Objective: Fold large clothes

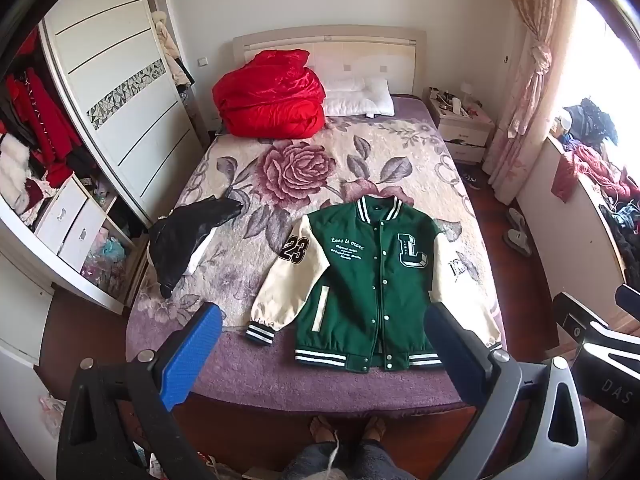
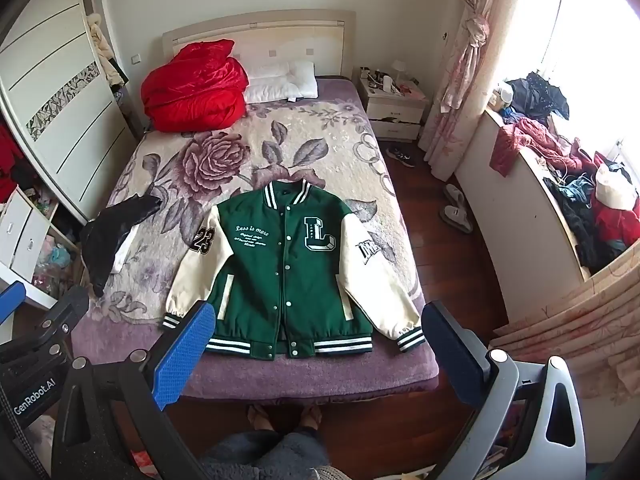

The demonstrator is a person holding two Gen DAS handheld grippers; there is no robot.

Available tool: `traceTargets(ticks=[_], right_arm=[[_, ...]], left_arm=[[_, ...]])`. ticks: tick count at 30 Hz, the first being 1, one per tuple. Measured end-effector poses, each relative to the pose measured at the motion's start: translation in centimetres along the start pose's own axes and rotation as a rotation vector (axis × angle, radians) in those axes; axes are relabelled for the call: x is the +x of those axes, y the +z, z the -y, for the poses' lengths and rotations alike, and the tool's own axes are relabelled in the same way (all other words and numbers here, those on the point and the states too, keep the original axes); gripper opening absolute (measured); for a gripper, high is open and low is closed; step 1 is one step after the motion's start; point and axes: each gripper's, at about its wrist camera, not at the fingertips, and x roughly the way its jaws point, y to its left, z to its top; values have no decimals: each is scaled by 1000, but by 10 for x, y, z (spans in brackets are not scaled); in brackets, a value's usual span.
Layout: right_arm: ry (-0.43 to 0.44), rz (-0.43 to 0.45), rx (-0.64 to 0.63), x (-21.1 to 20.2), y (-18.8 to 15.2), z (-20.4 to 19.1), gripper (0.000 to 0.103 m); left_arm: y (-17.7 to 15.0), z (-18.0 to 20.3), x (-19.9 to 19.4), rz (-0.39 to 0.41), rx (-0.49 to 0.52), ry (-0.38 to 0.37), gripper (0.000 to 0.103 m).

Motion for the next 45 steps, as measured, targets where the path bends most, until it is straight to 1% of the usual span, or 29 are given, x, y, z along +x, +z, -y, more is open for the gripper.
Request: traceTargets(ticks=[2,10,11,14,26,37,40,45], right_arm=[[2,-2,-5,0,0,-1,103],[-5,-5,0,-3,0,-1,103],[-8,-4,-4,4,-3,-3,103],[-10,0,-1,4,-5,-3,103],[-8,1,-6,-2,5,0,103],[-9,4,-7,-3,3,0,103],[-8,5,-9,-8,10,3,103],[-6,6,-7,-8,8,3,103]], left_arm=[[0,1,0,-6,5,7,103],[-1,4,-3,-7,-7,-9,103],[0,4,-3,-8,-10,-9,103],[2,1,-2,-7,-11,-11,103],[4,5,-3,-7,-16,-23,103],[5,7,-4,-5,-17,-24,103],[5,7,-4,-5,-18,-25,103],[5,8,-5,-4,-17,-23,103]])
